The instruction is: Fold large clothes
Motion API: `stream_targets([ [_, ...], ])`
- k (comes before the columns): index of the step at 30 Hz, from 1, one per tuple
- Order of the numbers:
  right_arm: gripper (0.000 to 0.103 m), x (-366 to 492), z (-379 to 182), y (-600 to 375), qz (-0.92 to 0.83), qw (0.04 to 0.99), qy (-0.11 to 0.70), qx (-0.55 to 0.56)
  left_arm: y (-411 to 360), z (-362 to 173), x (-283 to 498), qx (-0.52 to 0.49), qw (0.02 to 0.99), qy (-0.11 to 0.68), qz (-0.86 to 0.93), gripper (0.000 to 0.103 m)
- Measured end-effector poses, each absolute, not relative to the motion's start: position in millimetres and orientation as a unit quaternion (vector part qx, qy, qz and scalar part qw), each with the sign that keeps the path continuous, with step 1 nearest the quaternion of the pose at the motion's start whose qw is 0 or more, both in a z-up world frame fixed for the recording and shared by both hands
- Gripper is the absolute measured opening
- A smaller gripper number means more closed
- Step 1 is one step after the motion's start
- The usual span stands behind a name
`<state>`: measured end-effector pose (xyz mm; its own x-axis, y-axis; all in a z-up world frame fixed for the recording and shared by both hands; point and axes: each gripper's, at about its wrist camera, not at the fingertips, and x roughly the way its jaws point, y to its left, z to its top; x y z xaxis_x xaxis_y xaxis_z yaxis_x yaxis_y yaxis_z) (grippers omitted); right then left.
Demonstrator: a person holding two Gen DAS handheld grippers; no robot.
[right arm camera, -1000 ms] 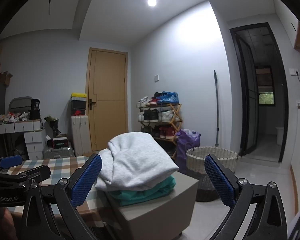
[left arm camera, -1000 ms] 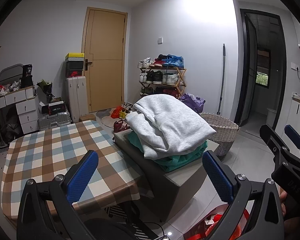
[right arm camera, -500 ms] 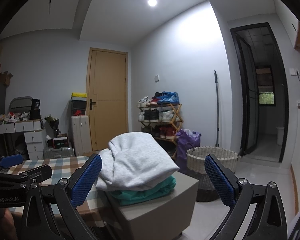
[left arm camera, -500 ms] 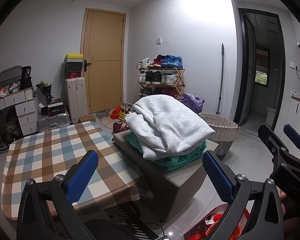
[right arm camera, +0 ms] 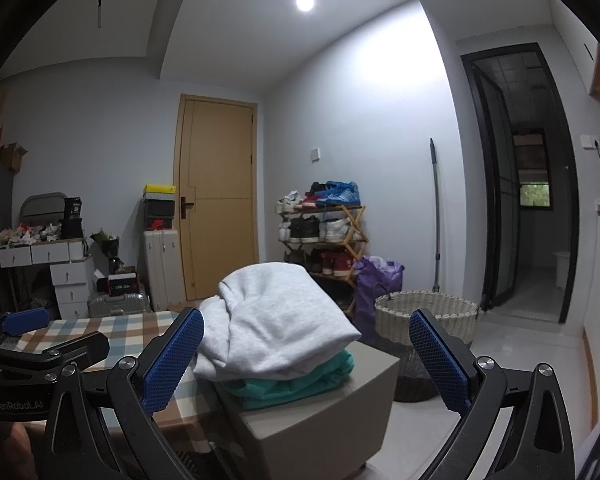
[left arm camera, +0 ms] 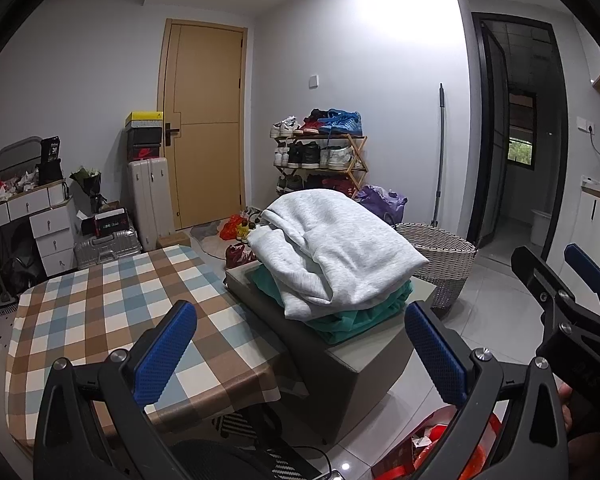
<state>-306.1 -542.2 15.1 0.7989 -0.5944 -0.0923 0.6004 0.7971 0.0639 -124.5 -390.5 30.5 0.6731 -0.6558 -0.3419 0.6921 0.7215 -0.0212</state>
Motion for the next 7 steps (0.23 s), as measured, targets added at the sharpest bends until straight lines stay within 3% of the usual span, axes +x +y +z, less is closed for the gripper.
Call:
stream_targets([
  [7,0.103,-303,13,-543,-0.313,0.948,0.037,0.038,-383,28,-113,0.025,0.912,0.182,-0.367,0.101],
])
